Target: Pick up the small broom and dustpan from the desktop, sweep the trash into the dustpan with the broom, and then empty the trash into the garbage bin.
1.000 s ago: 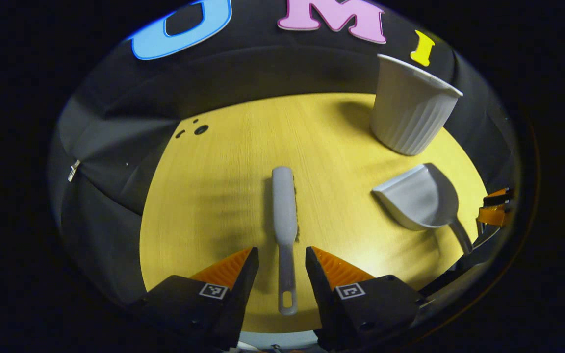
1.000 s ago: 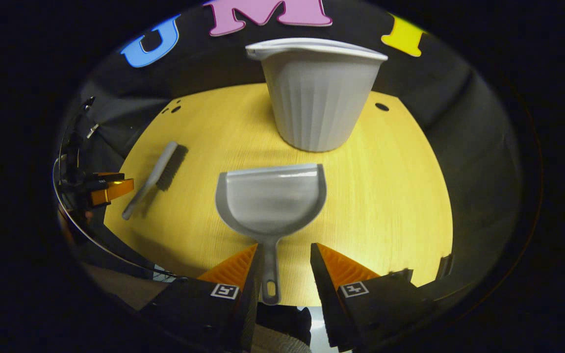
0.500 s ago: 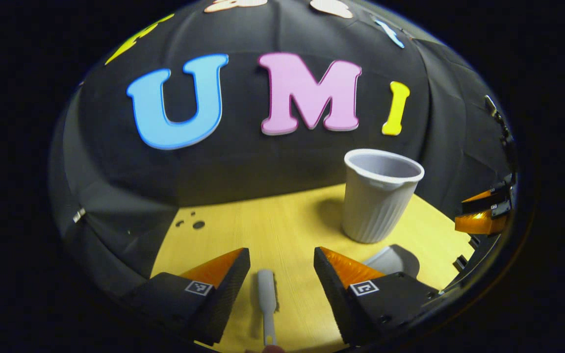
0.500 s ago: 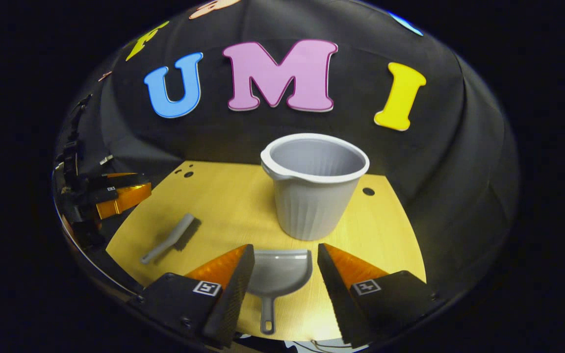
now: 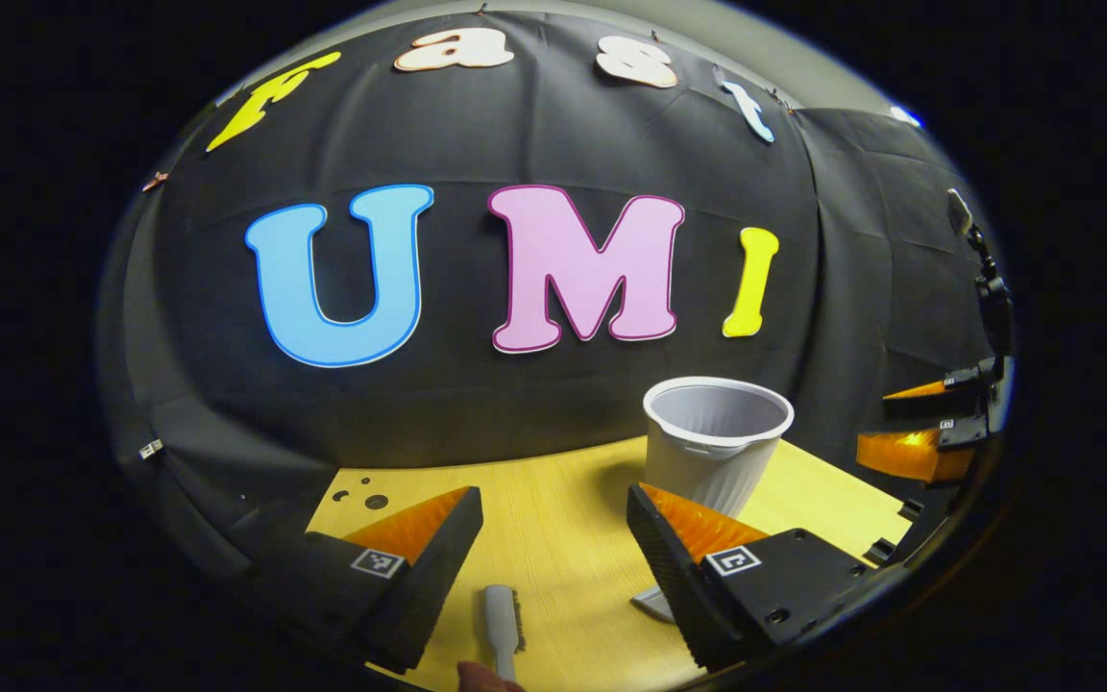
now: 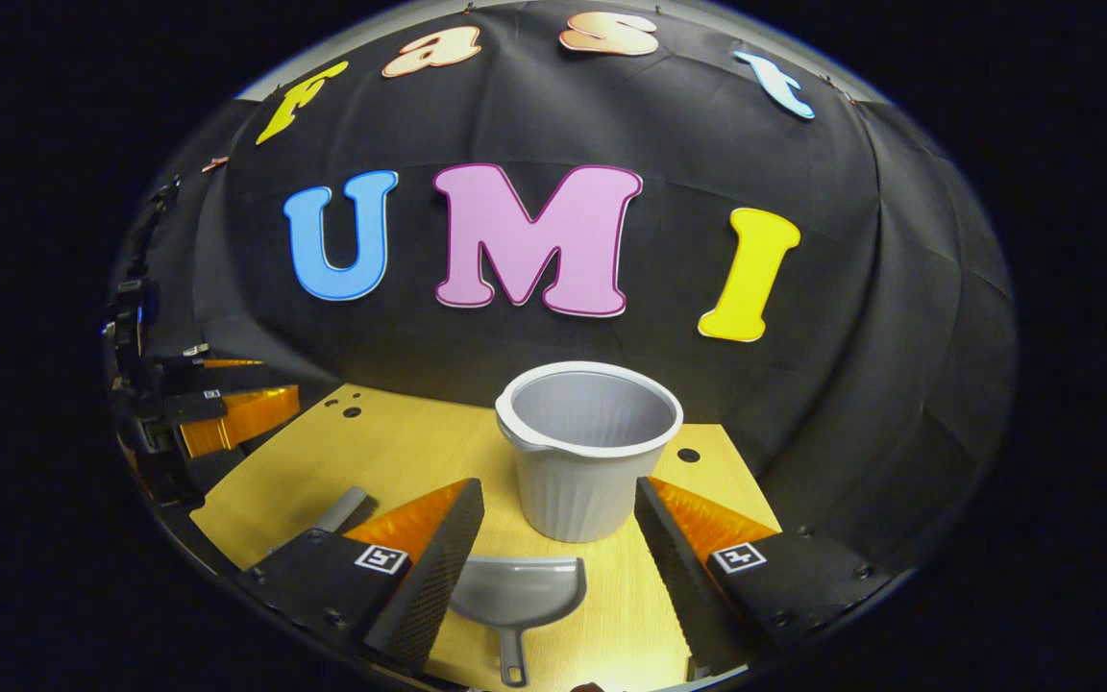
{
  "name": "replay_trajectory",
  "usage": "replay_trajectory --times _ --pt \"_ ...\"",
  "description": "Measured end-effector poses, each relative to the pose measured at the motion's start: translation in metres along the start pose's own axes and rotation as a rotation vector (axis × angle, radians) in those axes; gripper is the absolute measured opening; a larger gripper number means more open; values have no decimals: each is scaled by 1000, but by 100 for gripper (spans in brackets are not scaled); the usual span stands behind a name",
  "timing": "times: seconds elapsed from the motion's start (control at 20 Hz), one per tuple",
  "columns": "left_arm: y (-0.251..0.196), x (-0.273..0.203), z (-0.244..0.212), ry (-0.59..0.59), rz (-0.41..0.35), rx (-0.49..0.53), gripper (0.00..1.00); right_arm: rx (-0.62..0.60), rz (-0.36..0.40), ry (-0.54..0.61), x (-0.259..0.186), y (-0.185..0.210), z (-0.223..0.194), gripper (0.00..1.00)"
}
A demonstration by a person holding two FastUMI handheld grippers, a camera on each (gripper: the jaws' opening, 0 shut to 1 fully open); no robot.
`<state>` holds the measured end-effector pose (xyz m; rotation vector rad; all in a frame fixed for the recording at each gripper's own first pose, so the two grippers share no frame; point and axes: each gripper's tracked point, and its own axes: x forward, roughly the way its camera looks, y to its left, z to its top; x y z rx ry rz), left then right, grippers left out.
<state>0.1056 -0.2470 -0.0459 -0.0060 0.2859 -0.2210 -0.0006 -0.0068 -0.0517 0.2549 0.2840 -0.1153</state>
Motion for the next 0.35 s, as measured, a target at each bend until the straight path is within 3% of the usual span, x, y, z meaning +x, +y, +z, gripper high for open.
replay_trajectory --times 0.35 --pt "1 1 -3 23 2 -17 98 24 -8 -3 1 0 4 98"
